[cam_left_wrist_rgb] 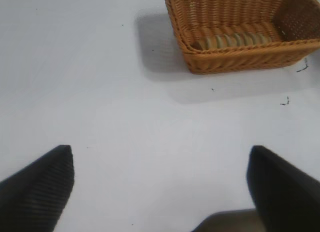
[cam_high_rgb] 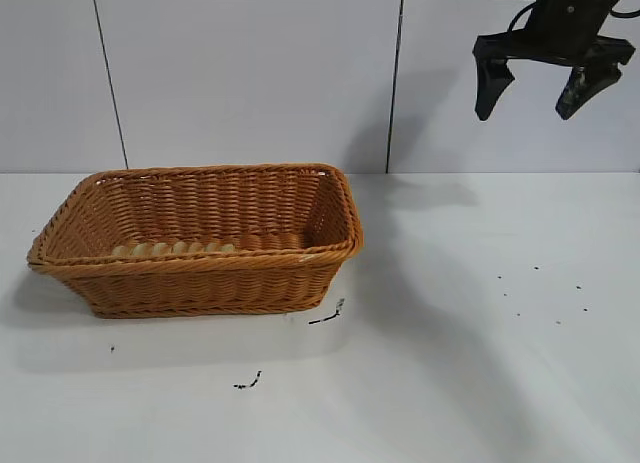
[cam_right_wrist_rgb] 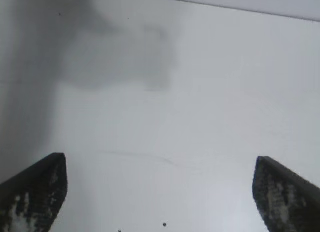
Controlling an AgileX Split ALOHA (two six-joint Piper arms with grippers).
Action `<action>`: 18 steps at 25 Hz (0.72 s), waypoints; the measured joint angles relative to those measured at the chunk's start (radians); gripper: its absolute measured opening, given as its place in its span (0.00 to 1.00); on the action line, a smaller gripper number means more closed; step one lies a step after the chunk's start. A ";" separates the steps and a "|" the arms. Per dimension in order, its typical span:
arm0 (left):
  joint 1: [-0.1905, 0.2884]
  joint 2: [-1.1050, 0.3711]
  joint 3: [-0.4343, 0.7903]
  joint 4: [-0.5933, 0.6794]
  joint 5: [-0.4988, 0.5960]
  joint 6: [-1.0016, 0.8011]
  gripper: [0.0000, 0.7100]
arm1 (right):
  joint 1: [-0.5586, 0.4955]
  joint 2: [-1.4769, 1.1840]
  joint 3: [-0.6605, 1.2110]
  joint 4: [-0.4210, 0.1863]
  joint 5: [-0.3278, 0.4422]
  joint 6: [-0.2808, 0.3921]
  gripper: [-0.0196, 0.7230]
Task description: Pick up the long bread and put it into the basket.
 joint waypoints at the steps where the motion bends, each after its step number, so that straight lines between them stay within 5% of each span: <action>1: 0.000 0.000 0.000 0.000 0.000 0.000 0.97 | 0.000 -0.026 0.014 0.005 0.000 0.008 0.95; 18: 0.000 0.000 0.000 0.000 0.000 0.000 0.97 | 0.000 -0.896 0.869 0.005 0.003 0.005 0.95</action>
